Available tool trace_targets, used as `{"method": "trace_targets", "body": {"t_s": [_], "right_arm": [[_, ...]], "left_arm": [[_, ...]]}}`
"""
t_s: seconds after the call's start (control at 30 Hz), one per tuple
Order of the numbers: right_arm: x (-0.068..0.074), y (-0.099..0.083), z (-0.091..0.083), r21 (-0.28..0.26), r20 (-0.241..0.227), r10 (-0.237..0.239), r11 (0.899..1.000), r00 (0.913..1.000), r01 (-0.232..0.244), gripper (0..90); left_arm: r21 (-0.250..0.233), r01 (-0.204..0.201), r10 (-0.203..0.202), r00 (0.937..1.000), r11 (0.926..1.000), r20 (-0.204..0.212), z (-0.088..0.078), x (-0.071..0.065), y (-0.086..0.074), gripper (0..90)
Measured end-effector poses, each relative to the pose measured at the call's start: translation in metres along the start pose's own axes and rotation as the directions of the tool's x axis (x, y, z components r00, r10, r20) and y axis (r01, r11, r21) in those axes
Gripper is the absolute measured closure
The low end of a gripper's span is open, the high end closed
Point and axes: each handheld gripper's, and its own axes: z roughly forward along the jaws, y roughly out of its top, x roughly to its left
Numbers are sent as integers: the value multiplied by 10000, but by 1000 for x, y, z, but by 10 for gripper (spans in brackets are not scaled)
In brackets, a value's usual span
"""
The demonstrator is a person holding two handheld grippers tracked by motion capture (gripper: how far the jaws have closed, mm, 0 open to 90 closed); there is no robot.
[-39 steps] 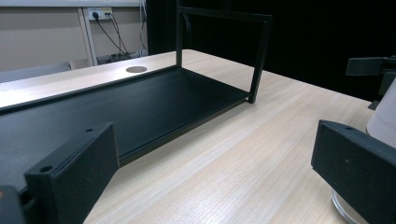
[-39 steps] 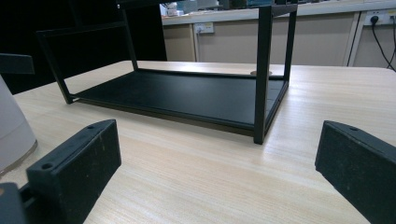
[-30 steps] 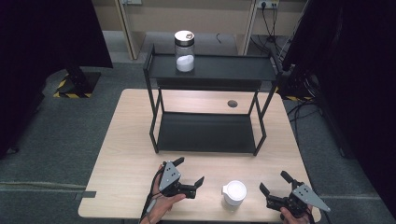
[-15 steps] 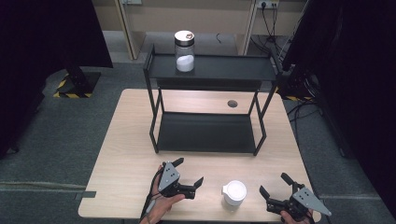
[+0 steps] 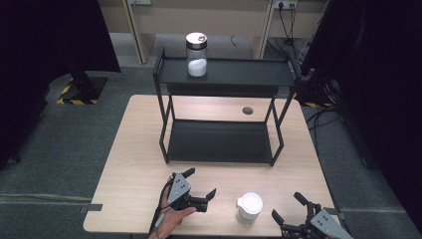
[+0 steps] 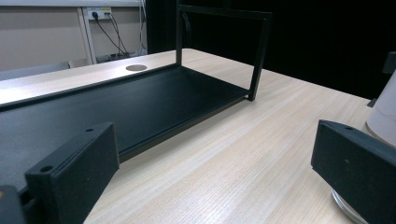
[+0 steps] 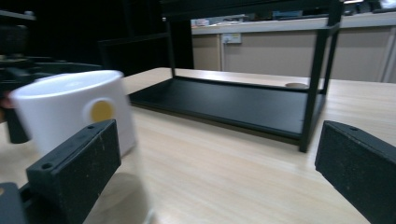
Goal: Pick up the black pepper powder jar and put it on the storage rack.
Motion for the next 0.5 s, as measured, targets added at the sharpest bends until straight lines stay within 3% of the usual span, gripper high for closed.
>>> {"method": "trace_targets", "body": {"t_s": [0.5], "right_arm": [[17,2,12,284,-1198,-542,9979,9913,580,3]], "left_arm": [[34,79,-79,10000,10000,11,1,0,-1,3]]}}
